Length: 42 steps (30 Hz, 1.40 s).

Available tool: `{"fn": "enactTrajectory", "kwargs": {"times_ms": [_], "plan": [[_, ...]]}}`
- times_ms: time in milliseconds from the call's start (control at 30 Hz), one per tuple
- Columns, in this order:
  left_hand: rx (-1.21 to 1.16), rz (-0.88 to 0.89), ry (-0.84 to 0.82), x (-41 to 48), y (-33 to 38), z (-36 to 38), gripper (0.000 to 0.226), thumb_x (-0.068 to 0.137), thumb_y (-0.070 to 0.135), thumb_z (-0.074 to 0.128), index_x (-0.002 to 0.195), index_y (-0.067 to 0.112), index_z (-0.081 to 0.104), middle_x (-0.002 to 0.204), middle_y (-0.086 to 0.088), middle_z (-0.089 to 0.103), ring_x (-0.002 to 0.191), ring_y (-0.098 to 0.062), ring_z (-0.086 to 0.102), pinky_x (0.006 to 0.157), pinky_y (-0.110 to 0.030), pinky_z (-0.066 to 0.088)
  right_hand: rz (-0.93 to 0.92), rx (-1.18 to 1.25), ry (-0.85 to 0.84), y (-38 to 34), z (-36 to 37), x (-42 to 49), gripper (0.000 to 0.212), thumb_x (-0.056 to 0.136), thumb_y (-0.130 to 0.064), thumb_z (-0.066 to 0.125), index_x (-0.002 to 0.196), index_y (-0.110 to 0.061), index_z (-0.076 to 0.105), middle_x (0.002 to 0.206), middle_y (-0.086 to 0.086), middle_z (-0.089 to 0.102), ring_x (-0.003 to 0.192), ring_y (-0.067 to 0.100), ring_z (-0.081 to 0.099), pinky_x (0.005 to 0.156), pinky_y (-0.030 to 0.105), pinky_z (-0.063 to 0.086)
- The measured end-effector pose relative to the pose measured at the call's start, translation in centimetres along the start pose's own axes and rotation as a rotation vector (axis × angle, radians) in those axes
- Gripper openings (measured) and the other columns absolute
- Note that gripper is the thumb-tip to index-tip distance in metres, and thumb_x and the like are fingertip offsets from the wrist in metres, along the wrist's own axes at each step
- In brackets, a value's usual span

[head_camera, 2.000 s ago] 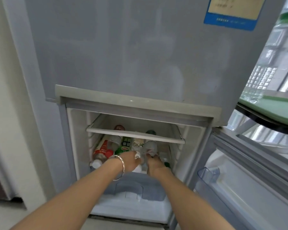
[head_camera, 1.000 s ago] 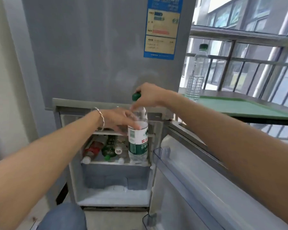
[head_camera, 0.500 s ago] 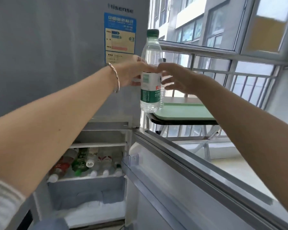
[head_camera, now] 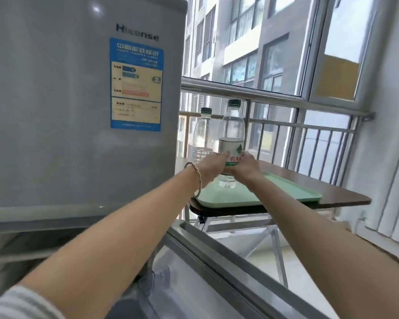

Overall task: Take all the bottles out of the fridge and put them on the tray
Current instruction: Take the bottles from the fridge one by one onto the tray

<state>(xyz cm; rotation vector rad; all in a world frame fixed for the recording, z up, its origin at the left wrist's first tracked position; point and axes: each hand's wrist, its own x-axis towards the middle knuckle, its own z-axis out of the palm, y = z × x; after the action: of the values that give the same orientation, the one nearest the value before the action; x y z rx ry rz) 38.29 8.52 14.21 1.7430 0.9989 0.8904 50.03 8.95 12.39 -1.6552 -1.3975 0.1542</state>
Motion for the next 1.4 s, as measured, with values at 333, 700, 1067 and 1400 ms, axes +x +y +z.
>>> {"fn": "enactTrajectory", "kwargs": {"times_ms": [333,700,1067,1400], "plan": [[-0.105,0.013,-0.011,5.9,-3.5,1.4,0.06,0.101,0.043,0.03,0.153,0.016,0.016,0.16,-0.005,0.02,0.146,-0.024,0.022,0.12,-0.043,0.019,0.149,-0.073,0.012,2.1,4.1,5.4,0.067,0.083,-0.022,0.071,0.136,0.0,0.038,0.133,0.019,0.055,0.12,0.035,0.053,0.094,0.037,0.044],[0.064,0.019,0.044,6.1,-3.3,1.3,0.056,0.101,0.04,0.026,0.144,0.005,0.038,0.147,-0.014,0.042,0.136,-0.032,0.039,0.115,-0.044,0.032,0.158,-0.091,0.1,2.5,4.7,5.7,0.074,0.085,-0.027,0.065,0.144,-0.007,0.026,0.13,0.02,0.053,0.116,0.037,0.054,0.094,0.043,0.047],[0.063,0.081,0.145,-2.3,-0.7,-3.8,0.055,0.1,0.046,0.028,0.128,0.006,0.052,0.108,-0.01,0.056,0.097,-0.025,0.057,0.089,-0.033,0.046,-0.355,-0.046,0.358,-5.9,2.9,-2.0,0.008,0.086,-0.018,0.055,0.091,-0.013,0.057,0.075,0.001,0.06,0.072,0.025,0.061,0.066,0.036,0.051],[0.119,-0.471,-0.024,-13.2,-5.4,-14.4,0.067,0.099,0.053,0.023,0.121,-0.004,0.05,0.108,-0.024,0.065,0.099,-0.035,0.065,0.095,-0.043,0.051,-0.434,-0.257,-0.321,-12.5,11.1,-10.6,0.021,0.072,-0.023,0.052,0.069,-0.01,0.068,0.061,0.006,0.066,0.063,0.029,0.068,0.062,0.033,0.057]]}}
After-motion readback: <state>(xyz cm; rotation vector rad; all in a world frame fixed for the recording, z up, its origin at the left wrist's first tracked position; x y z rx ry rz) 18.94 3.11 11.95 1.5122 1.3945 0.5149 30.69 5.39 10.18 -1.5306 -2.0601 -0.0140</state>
